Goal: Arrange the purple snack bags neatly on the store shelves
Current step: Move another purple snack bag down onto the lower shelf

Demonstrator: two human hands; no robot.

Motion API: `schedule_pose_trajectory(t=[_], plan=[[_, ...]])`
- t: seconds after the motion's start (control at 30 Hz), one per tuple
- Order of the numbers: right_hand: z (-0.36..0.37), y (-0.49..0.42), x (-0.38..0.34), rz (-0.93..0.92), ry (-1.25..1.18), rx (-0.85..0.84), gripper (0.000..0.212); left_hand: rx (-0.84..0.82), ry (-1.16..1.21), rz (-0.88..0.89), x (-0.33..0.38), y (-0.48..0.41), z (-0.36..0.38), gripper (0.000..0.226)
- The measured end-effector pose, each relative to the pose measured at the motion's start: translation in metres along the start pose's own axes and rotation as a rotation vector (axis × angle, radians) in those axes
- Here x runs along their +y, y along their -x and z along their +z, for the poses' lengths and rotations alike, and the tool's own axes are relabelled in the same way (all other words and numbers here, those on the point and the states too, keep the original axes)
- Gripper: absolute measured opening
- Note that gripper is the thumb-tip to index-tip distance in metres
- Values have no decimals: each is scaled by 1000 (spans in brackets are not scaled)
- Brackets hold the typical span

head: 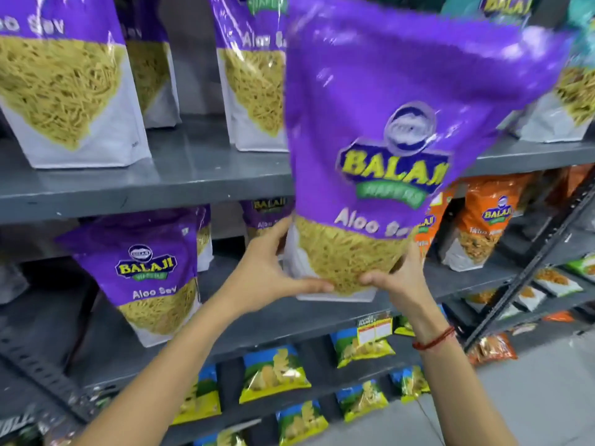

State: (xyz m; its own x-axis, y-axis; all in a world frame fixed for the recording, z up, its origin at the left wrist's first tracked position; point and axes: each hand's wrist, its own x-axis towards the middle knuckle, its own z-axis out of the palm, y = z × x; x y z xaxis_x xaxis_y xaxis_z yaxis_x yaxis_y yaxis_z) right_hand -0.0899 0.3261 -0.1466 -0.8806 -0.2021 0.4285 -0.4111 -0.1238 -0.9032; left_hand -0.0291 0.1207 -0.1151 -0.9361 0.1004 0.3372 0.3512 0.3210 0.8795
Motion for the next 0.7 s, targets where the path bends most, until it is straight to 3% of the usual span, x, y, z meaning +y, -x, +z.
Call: schedule_pose_trajectory(t=[0.27, 0.5, 0.7], plan=[[28, 5, 86, 198, 289, -326, 83, 54, -250, -300, -111, 34, -3, 70], [55, -33, 125, 284, 496, -429, 71, 96, -358, -383, -163, 15, -19, 56], [67, -65, 145, 312, 526, -483, 76, 143, -340, -413, -186, -8, -25, 63]])
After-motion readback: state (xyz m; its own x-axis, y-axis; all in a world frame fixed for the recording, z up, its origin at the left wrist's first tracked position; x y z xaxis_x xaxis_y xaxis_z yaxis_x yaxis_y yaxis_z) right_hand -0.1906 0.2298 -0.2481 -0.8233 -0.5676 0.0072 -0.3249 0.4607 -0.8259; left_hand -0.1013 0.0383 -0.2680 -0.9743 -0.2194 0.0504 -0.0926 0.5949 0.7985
